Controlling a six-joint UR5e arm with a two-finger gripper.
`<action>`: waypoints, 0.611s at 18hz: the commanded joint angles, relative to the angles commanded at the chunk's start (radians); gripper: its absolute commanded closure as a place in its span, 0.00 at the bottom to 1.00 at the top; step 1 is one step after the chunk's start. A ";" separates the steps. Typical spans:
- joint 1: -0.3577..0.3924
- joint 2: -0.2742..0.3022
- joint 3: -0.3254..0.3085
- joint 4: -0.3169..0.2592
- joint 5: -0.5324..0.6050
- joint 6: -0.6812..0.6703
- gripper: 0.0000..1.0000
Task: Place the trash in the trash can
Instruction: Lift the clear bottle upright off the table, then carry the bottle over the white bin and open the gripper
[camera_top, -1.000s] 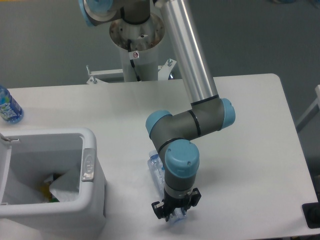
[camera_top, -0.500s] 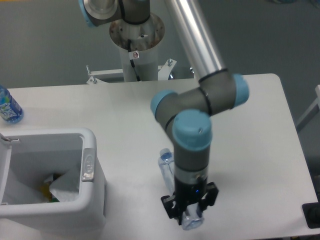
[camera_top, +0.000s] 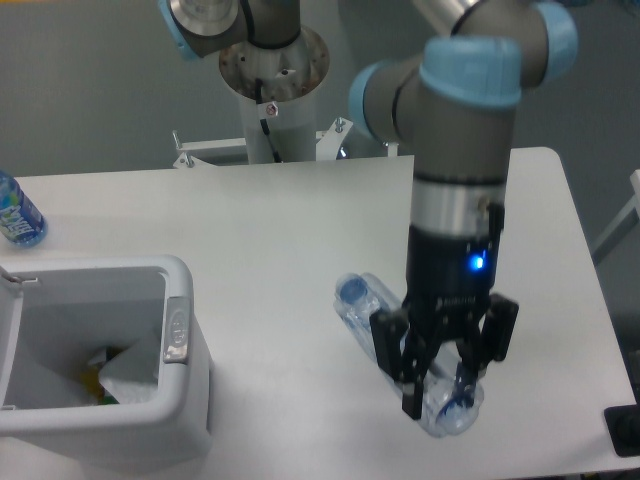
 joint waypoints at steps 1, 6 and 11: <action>-0.005 0.008 0.002 0.000 -0.015 -0.003 0.41; -0.096 0.032 0.000 0.002 -0.023 -0.034 0.41; -0.184 0.028 0.000 0.008 -0.023 -0.035 0.41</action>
